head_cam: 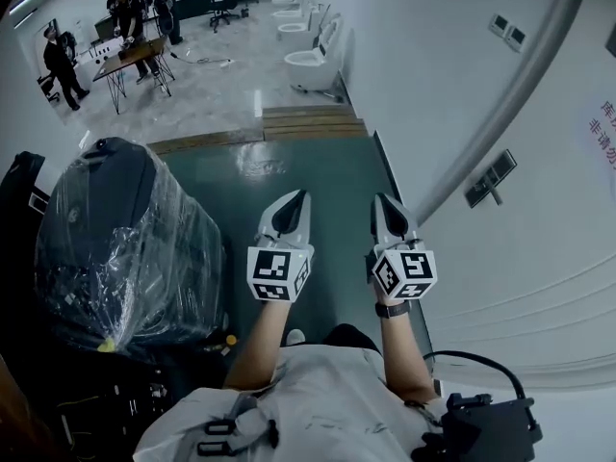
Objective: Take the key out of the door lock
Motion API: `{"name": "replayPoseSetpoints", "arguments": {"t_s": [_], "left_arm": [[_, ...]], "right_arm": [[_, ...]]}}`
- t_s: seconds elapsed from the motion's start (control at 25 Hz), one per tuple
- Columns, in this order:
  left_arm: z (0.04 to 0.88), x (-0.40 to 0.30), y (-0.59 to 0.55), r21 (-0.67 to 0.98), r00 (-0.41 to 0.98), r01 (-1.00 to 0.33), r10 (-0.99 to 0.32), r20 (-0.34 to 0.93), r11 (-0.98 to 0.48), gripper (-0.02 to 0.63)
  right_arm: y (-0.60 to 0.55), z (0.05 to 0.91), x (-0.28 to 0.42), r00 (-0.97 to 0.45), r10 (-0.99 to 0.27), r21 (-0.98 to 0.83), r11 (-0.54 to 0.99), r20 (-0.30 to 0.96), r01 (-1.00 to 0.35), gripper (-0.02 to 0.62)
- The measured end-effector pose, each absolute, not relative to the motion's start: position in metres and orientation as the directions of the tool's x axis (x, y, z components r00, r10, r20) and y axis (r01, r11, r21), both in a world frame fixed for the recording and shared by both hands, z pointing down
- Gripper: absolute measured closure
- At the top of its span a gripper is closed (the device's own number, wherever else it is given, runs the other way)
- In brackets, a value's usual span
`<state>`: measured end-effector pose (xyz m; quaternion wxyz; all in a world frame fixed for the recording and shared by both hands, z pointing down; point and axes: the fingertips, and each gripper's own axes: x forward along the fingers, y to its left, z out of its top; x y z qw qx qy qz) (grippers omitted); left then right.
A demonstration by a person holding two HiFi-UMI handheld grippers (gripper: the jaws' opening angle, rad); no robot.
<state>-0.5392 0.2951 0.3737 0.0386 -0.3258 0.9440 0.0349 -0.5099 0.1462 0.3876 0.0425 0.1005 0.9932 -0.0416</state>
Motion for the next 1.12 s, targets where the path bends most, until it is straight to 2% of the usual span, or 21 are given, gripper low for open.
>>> {"name": "replayPoseSetpoints", "arguments": {"t_s": [0.32,0.52,0.72,0.88,1.12], "left_arm": [[0.389,-0.626,0.219,0.052,-0.703,-0.711,-0.707,-0.079,0.701,0.604],[0.395,-0.693,0.123,0.060,-0.615,-0.788,-0.788,-0.037,0.612,0.604],[0.378,-0.733,0.023,0.017,-0.514,-0.858,-0.856,-0.053,0.514,0.604],[0.379,-0.736,-0.053,0.020,-0.408,-0.913,-0.911,-0.062,0.408,0.604],[0.397,-0.718,-0.149,0.042,-0.206,-0.978,-0.978,-0.012,0.206,0.604]], "right_arm": [[0.084,0.401,-0.576,-0.990,0.107,-0.023,0.994,-0.087,0.109,0.591],[0.002,0.421,-0.646,-0.994,0.110,-0.051,0.993,0.018,0.109,0.591],[-0.102,0.397,-0.671,-0.999,-0.048,-0.016,0.999,-0.022,-0.047,0.591],[-0.169,0.408,-0.659,-0.983,-0.182,-0.027,0.983,-0.008,-0.182,0.591],[-0.237,0.428,-0.623,-0.930,-0.364,-0.052,0.929,0.048,-0.366,0.591]]}}
